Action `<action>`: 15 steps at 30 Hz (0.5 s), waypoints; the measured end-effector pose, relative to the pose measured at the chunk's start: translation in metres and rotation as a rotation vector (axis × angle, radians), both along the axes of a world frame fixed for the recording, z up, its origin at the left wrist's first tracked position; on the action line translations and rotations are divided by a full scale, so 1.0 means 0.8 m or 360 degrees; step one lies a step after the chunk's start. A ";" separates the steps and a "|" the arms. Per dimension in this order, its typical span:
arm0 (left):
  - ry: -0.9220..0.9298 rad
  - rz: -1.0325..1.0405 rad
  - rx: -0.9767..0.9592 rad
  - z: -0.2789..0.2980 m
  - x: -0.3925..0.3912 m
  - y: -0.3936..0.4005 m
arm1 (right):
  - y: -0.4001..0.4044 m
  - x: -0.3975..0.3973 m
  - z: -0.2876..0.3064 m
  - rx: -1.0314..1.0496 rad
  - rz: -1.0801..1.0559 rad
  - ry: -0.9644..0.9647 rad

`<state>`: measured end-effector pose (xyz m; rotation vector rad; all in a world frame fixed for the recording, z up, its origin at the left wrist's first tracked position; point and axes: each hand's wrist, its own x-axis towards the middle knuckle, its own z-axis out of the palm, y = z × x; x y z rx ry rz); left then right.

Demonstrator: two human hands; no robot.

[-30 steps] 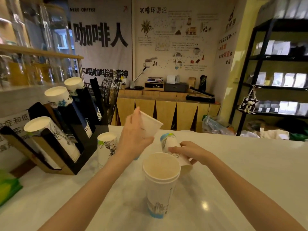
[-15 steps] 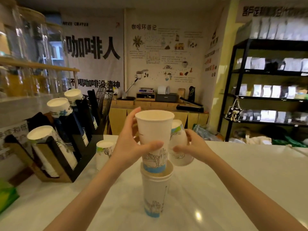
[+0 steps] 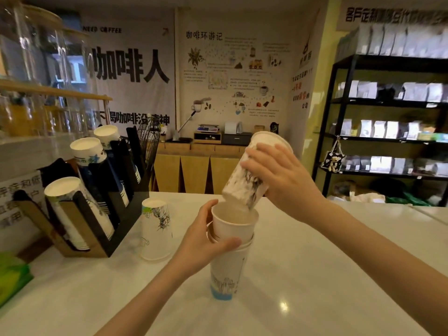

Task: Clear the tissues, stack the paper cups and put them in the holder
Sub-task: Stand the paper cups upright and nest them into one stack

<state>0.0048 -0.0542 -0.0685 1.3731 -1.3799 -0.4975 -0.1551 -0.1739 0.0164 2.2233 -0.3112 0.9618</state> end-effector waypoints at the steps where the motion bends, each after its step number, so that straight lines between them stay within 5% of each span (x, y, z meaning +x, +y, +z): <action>1: 0.0009 -0.0006 0.0000 -0.002 0.001 0.001 | 0.002 -0.001 -0.006 -0.0080 -0.0053 0.0141; 9: -0.0069 0.0047 -0.0015 -0.015 0.003 0.003 | 0.028 0.000 -0.041 -0.0469 -0.0200 0.0757; 15: -0.0031 0.0102 -0.0108 -0.023 0.004 0.008 | 0.046 -0.001 -0.061 -0.0402 -0.0138 0.0924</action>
